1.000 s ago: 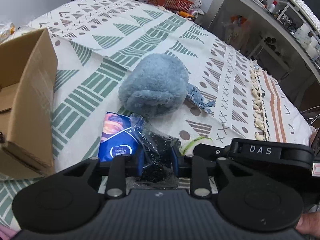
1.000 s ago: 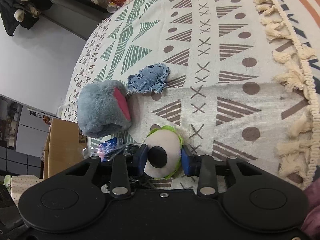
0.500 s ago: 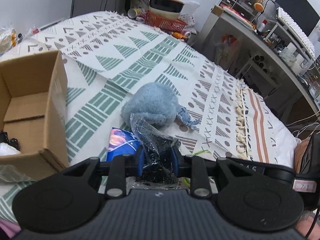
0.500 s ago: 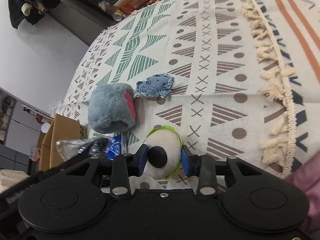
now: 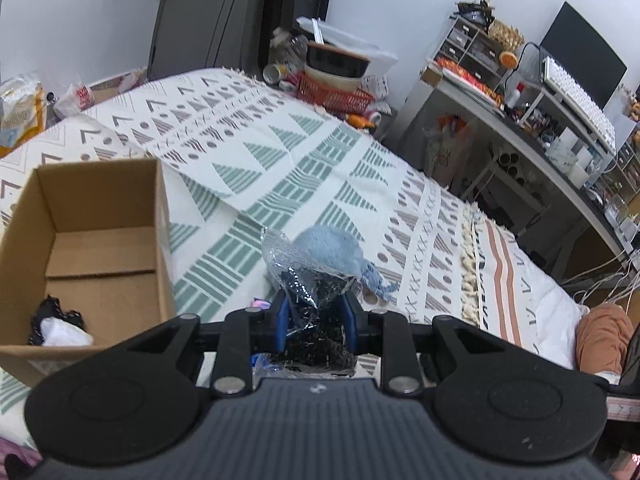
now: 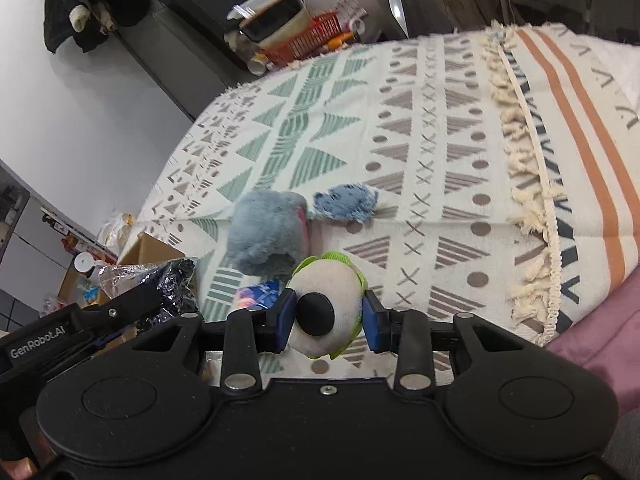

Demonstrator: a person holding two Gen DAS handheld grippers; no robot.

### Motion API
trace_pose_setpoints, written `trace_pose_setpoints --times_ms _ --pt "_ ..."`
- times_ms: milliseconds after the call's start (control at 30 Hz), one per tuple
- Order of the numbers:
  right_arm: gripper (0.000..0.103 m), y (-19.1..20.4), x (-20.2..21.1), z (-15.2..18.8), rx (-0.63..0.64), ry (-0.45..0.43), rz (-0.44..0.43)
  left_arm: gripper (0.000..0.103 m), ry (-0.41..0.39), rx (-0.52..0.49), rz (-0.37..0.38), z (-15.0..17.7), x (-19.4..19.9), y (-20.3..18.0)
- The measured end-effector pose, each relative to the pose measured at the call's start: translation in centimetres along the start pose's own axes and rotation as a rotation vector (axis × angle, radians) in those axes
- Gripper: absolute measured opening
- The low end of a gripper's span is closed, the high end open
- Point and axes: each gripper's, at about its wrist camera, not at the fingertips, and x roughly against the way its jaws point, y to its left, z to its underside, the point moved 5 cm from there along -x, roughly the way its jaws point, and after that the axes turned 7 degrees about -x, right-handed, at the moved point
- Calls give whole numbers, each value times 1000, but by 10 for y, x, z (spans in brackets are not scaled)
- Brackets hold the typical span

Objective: Organize soft objects
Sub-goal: 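Carry the mesh bag and eyeball plush into the box and release both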

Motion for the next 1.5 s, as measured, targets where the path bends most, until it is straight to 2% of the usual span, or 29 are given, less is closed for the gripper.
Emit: trace_pose_setpoints --times_ms 267,833,1100,1333,1500 --pt "35 41 11 -2 61 -40 -29 26 -27 21 -12 -11 14 20" --pt "35 141 -2 18 178 -50 -104 26 -82 192 -63 -29 38 103" --pt "35 174 -18 31 164 3 -169 26 -65 300 -108 -28 35 153" --pt "35 191 -37 42 185 41 -186 26 -35 400 -156 -22 26 197" --pt "35 198 -52 49 196 65 -186 27 4 419 -169 -19 18 207"
